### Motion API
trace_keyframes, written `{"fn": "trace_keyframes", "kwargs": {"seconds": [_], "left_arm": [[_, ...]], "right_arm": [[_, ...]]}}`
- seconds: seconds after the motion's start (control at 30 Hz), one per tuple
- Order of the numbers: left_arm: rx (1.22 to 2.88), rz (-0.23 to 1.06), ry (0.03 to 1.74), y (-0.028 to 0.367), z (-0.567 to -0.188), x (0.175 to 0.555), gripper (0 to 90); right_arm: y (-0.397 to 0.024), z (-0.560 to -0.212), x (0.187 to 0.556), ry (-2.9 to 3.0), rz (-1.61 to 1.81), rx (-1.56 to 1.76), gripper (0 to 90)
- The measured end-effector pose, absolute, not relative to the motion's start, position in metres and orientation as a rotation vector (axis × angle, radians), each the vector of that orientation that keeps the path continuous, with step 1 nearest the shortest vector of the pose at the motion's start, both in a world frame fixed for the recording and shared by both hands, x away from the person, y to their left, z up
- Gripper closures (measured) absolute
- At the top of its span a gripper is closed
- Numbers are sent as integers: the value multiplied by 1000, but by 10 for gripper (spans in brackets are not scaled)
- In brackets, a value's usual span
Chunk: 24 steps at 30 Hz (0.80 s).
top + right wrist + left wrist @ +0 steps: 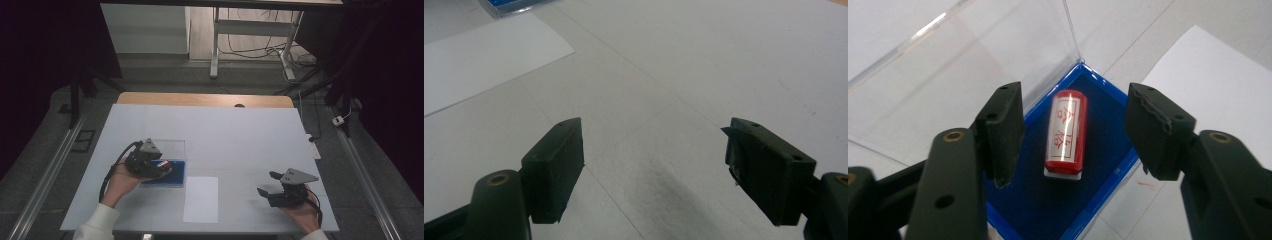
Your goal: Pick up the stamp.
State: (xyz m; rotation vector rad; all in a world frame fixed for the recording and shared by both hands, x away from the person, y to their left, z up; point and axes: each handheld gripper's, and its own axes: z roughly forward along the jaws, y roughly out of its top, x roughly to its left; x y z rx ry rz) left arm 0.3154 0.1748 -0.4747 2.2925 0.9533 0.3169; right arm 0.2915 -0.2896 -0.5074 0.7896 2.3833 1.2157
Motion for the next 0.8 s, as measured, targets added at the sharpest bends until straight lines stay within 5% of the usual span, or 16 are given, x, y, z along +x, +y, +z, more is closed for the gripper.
{"fn": "trace_keyframes", "kwargs": {"seconds": [0.8], "left_arm": [[2345,330,939,172,-483,319,679]], "right_arm": [[-291,-507,291,2376,1221,787,253]]}}
